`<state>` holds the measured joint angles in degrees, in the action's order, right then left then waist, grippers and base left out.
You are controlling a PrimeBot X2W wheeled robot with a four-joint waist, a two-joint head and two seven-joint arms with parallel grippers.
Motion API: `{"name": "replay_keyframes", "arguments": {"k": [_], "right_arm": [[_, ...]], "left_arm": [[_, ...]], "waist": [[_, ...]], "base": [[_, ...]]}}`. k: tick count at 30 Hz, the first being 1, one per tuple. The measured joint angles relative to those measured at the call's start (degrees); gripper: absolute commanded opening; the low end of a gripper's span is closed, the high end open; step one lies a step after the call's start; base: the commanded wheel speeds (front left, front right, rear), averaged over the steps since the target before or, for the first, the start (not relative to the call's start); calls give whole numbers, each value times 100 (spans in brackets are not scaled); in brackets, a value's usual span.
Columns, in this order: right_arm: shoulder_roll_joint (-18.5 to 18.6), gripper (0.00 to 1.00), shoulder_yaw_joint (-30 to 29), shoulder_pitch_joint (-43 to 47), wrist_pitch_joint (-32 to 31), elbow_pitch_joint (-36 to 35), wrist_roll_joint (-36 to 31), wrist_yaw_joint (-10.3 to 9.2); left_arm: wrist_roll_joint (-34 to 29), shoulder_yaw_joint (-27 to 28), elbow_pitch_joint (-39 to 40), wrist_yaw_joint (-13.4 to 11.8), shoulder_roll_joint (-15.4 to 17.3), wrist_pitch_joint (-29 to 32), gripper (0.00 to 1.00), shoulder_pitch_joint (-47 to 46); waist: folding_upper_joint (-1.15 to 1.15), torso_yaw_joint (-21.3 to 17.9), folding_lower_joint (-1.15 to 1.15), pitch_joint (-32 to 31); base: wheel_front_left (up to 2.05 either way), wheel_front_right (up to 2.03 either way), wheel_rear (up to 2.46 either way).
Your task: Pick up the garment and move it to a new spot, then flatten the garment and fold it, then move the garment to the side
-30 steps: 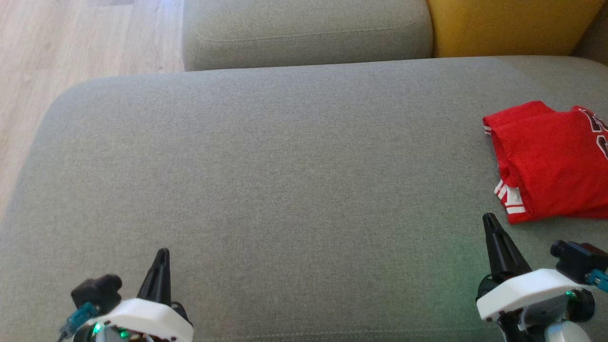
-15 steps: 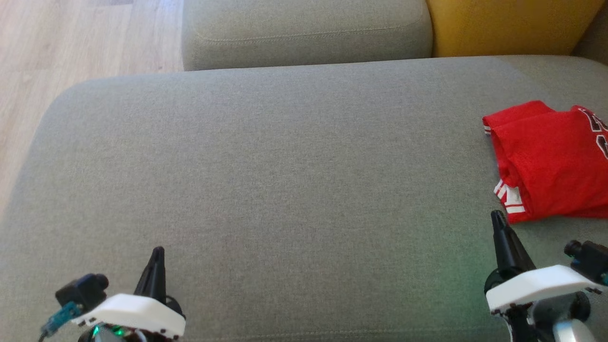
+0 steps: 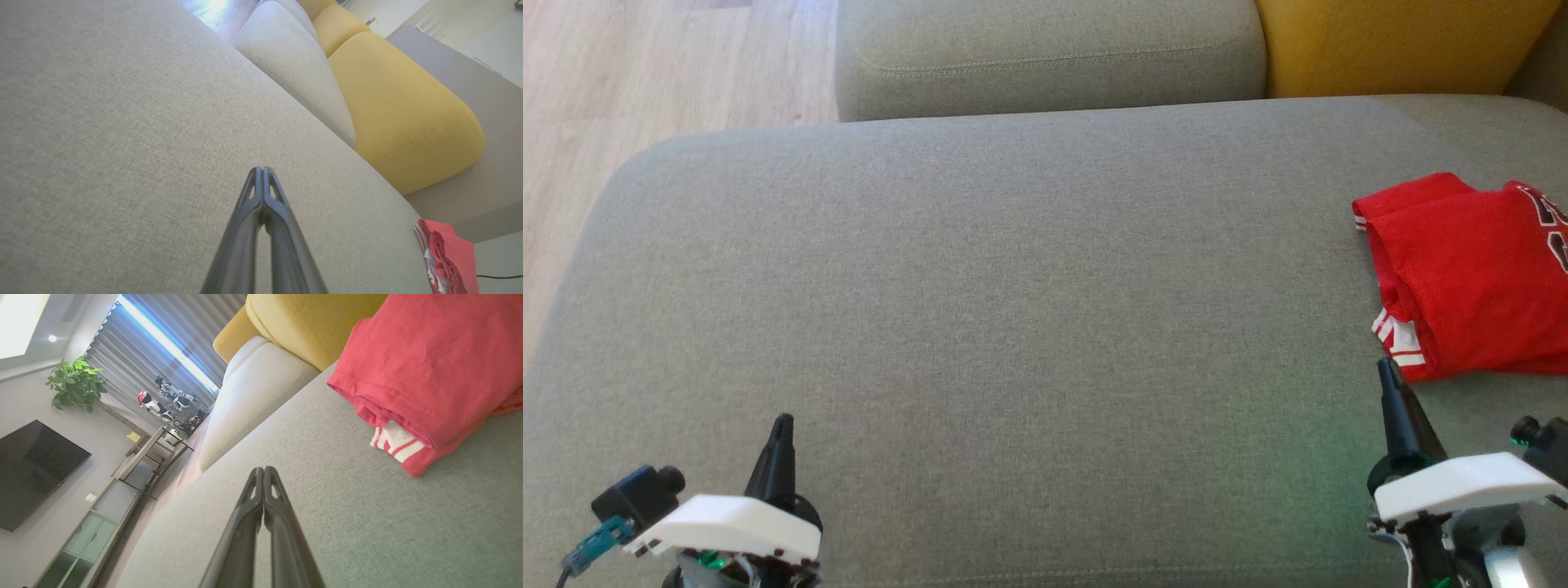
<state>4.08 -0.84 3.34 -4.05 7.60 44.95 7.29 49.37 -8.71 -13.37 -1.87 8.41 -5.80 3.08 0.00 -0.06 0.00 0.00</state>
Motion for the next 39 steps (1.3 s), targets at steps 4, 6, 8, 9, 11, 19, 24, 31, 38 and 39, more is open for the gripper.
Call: {"name": "replay_keyframes", "arguments": {"k": [4,6,8,9,11,19,24,31,38,39], "right_arm": [[-1,0,-24,-73,-1,42,334,0],[-1,0,-40,-73,-1,64,467,0],[-1,0,-45,-75,-1,70,527,0],[-1,0,-53,-76,-1,80,595,0],[-1,0,-87,-78,-2,111,732,0],[-1,0,-137,-194,-9,201,1255,0],[-1,0,-171,-196,-34,253,1588,0],[-1,0,-219,-302,-49,343,2054,0],[-2,0,-301,-314,-51,431,2585,0],[-2,0,-308,-325,-51,442,2644,0]], "left_arm": [[301,44,-15,92,-32,68,0,-52],[424,74,-26,96,-46,122,0,-97],[485,96,-26,113,-58,124,0,-111],[546,127,-26,141,-71,129,0,-112],[660,185,-32,147,-97,176,0,-112],[1139,277,-81,246,-148,300,0,-141],[1438,397,-97,309,-165,381,0,-243],[1859,493,-114,399,-219,481,0,-248],[2332,617,-145,489,-305,620,0,-335],[2393,632,-144,500,-311,630,0,-353]], "waist": [[0,0,0,1],[0,1,0,2],[0,1,0,2],[0,1,0,3],[0,1,0,3],[0,2,0,5],[0,2,0,6],[0,3,0,8],[0,3,0,10],[0,3,0,10]], "base": [[0,0,0],[0,0,0],[0,0,0],[0,0,0],[0,0,0],[0,0,0],[0,0,0],[0,0,0],[0,0,0],[0,0,0]]}}
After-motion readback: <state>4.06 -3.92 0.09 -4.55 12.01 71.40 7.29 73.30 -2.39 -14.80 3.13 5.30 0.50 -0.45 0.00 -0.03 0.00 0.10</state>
